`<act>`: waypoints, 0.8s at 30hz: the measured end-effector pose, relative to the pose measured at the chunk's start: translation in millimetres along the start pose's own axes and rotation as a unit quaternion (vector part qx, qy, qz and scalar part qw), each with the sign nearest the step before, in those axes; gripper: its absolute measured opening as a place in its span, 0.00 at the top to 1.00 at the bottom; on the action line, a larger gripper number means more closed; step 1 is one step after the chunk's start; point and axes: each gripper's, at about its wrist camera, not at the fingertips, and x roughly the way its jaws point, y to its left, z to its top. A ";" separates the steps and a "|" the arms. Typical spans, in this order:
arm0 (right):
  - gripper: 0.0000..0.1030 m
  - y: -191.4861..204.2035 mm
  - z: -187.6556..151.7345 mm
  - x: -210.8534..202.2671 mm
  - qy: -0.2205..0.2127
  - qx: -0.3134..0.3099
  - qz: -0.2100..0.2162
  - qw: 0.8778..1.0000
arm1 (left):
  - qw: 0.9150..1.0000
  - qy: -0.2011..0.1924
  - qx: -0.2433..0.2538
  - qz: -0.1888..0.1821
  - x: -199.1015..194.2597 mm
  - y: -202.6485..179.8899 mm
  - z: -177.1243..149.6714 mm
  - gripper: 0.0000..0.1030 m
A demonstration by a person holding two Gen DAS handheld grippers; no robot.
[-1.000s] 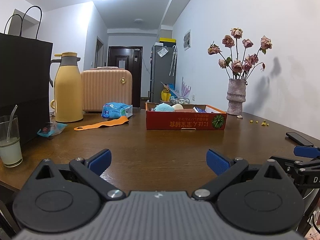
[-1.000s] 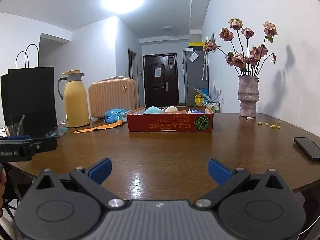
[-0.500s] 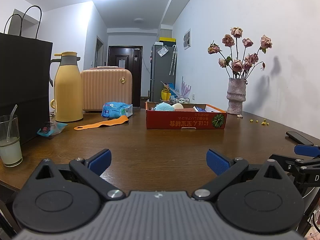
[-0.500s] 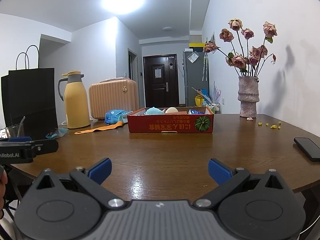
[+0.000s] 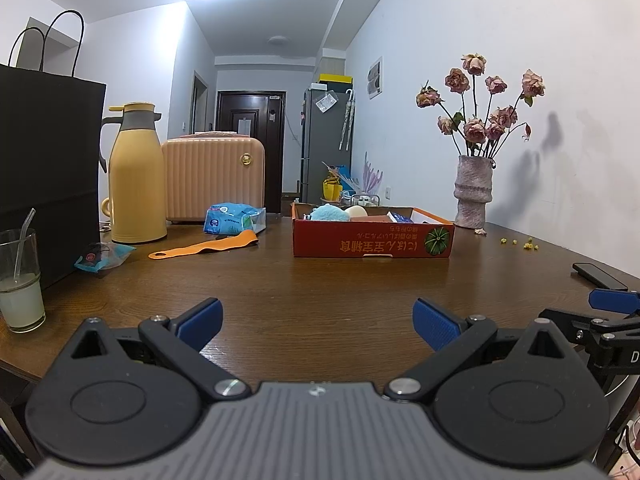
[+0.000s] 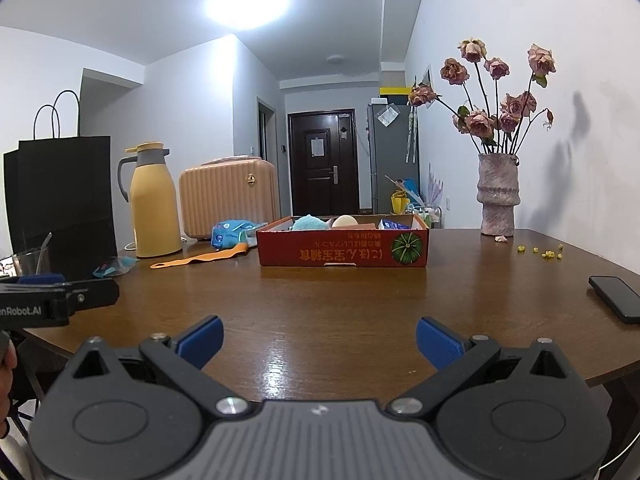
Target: Organize soft objects
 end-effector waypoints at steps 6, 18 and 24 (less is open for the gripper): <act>0.00 -0.9 0.0 2.4 0.005 0.002 0.000 1.000 | 1.000 0.000 0.000 0.000 0.0 0.1 0.0 0.00; 0.00 0.5 0.2 2.4 0.001 -0.001 0.000 1.000 | 1.000 0.000 0.000 0.000 -0.1 0.0 0.2 0.00; 0.00 1.3 -0.7 0.3 -0.001 -0.001 -0.001 1.000 | 1.000 0.004 -0.004 0.001 1.3 2.2 0.0 0.00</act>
